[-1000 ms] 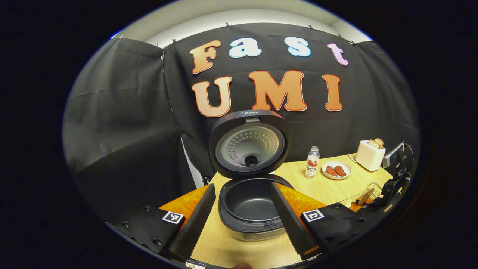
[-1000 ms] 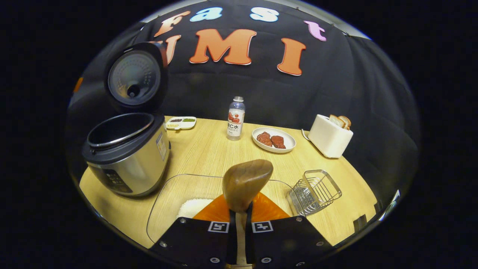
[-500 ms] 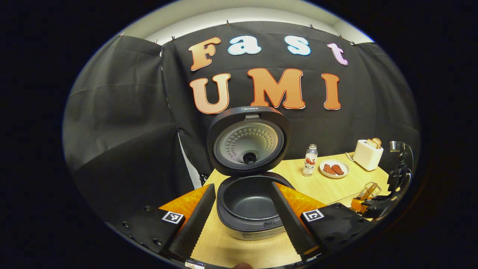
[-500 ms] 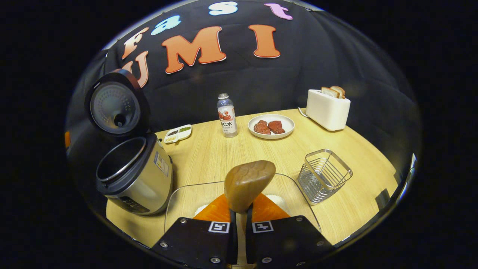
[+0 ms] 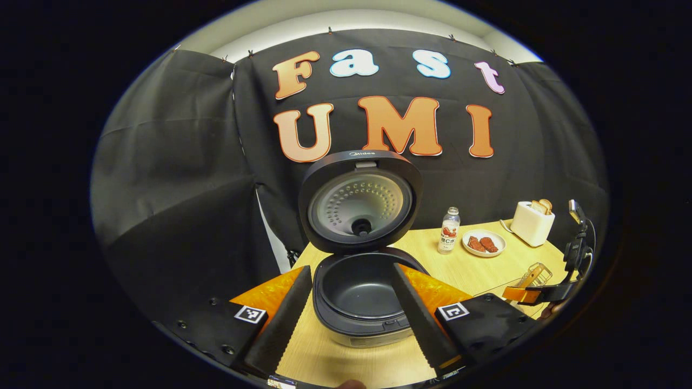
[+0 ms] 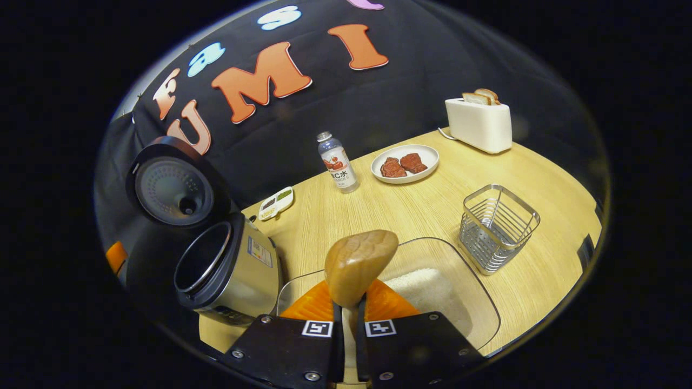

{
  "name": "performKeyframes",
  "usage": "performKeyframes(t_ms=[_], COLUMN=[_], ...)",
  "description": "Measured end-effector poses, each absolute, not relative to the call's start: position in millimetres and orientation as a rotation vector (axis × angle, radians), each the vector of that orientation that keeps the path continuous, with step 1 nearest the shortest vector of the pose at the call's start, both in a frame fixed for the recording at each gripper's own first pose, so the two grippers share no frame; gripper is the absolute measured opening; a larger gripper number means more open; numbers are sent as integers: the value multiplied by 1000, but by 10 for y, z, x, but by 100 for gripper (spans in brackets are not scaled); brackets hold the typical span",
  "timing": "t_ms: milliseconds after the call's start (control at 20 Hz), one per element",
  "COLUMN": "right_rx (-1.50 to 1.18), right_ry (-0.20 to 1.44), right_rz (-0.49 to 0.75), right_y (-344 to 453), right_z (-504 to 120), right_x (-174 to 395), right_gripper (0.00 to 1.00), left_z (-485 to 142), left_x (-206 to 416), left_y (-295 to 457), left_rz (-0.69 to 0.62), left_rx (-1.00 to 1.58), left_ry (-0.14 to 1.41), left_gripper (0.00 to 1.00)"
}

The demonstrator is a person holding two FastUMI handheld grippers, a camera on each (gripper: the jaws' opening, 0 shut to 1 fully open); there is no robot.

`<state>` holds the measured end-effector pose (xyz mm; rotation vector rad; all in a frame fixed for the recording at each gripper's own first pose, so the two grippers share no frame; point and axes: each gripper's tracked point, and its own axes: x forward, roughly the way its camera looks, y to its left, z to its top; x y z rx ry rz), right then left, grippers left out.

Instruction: Close the left gripper, press the button to open the rice cooker; take a wooden spoon from the chopstick holder with the right hand, scoop a spoonful of rice and pour it into the rice cooker, then put the wooden spoon back into the chopstick holder.

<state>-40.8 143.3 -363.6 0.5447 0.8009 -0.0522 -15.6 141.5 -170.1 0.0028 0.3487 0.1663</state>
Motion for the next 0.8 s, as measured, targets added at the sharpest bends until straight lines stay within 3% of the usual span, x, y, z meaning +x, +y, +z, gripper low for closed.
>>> performKeyframes(t_ms=[700, 750, 800], right_rx=[926, 956, 1027], right_ry=[858, 871, 880], right_rz=[-36, -41, -51], right_y=[1437, 1417, 1407], right_z=[-3688, -3715, -3733], right_x=[-456, -471, -492], right_gripper=[8, 8, 8], left_z=[-1713, -1717, -1718], left_x=[-108, -97, -86], left_y=[1295, 1290, 1282], left_rz=[141, 142, 142], left_rx=[13, 13, 11], left_ry=[363, 363, 364], left_gripper=[100, 92, 100])
